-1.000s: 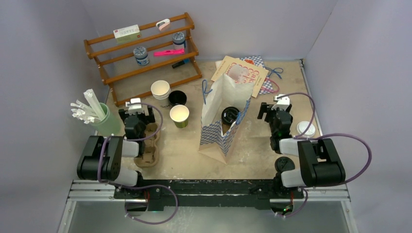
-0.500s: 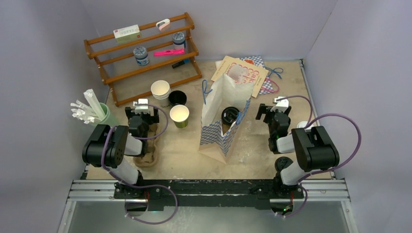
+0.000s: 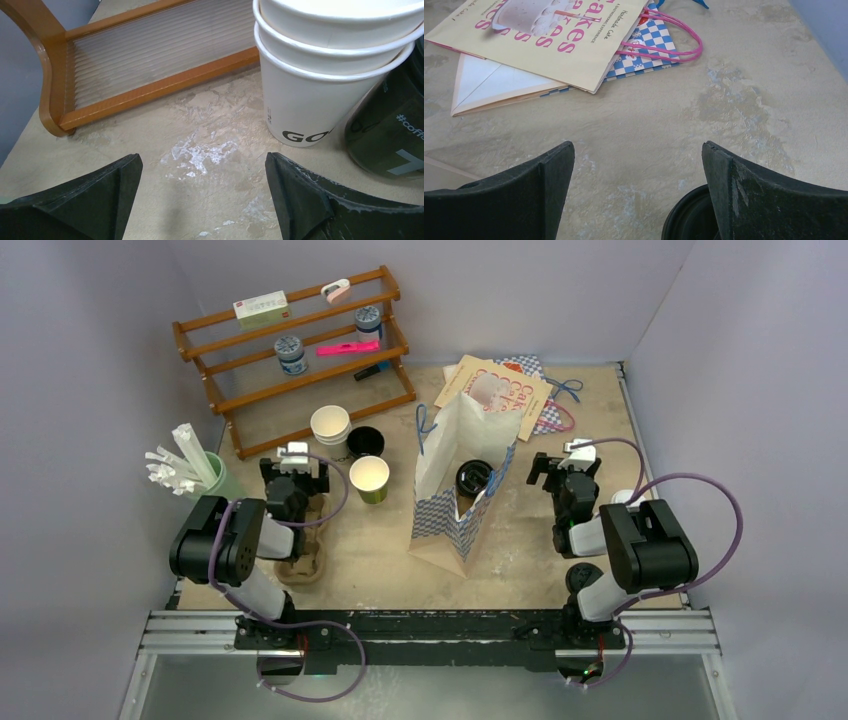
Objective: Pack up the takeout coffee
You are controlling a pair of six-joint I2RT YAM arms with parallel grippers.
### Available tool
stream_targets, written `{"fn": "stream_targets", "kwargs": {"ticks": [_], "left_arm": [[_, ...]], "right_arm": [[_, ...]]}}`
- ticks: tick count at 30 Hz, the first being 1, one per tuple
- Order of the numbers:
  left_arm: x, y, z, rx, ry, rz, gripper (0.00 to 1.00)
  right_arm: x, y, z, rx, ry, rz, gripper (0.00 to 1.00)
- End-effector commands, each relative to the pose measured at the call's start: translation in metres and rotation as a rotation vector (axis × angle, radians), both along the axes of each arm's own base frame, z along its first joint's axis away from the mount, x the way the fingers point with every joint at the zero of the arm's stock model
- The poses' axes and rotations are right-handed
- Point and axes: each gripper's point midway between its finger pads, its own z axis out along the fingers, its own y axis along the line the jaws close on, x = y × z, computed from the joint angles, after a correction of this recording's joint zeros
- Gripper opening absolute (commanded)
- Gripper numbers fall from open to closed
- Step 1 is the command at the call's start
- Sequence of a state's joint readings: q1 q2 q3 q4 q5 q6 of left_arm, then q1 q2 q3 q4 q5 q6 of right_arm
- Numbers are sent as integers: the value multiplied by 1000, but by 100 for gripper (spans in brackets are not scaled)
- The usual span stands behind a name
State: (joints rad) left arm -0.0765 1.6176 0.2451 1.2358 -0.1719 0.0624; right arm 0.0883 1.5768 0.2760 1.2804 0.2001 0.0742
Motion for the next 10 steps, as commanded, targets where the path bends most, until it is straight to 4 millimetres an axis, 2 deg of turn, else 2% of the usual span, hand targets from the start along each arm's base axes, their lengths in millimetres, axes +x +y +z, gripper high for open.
{"fn": "stream_targets", "kwargs": {"ticks": [1,10], "left_arm": [[10,-8,9,29,-22,-40,100],[11,-11,8,34,-16,-62,100]], "right_arm": [[3,-7,15,-8,-62,-33,99],[3,-7,15,-8,-62,-32,99]]}}
